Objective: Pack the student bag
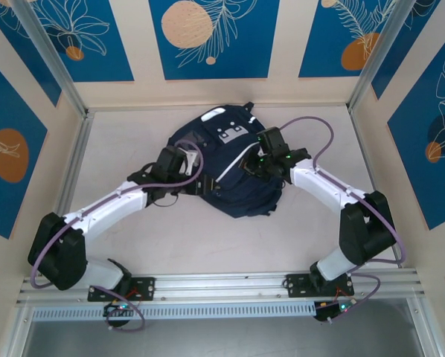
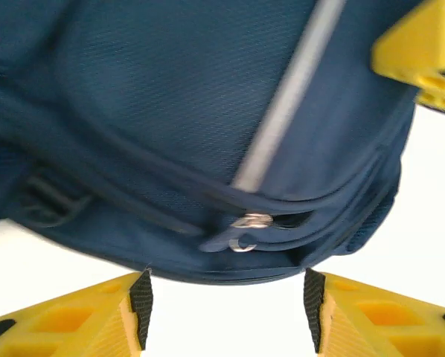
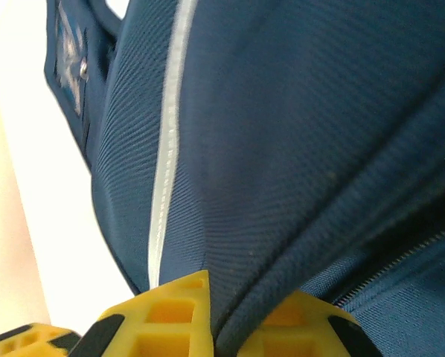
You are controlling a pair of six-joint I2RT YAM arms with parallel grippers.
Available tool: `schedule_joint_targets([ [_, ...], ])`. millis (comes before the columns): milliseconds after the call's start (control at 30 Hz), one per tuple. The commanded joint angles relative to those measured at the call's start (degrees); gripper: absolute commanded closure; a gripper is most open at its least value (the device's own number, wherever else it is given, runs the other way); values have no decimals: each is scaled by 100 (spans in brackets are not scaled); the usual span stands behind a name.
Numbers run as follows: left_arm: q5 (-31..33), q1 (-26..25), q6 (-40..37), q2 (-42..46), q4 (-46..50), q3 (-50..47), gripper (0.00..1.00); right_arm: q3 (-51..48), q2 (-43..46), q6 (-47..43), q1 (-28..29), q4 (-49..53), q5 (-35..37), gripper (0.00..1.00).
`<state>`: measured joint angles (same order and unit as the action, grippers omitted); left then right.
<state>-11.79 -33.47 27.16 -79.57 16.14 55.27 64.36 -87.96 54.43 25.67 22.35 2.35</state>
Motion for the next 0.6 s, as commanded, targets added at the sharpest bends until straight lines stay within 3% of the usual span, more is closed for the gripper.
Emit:
schedule_joint_targets([
  [0, 123, 255, 499, -118, 227, 283, 37, 58, 113, -547, -439, 40, 442, 96],
  [67, 5, 358, 629, -250, 182, 389, 34, 136, 98, -730, -646, 203, 451, 88],
  [200, 54, 501, 812, -461, 277, 605, 29, 95, 446, -1026, -746, 616, 659, 53],
  [267, 88, 609, 920, -547, 317, 668, 27, 77, 697, -1133, -632, 947, 971, 45],
  [433, 264, 782, 1101, -608, 405, 696, 23, 68, 1045, -935, 317, 1776, 2170, 41],
  [567, 481, 916, 1306, -543, 500, 594, 20, 97, 807, -254, 1507, 2129, 2924, 47],
])
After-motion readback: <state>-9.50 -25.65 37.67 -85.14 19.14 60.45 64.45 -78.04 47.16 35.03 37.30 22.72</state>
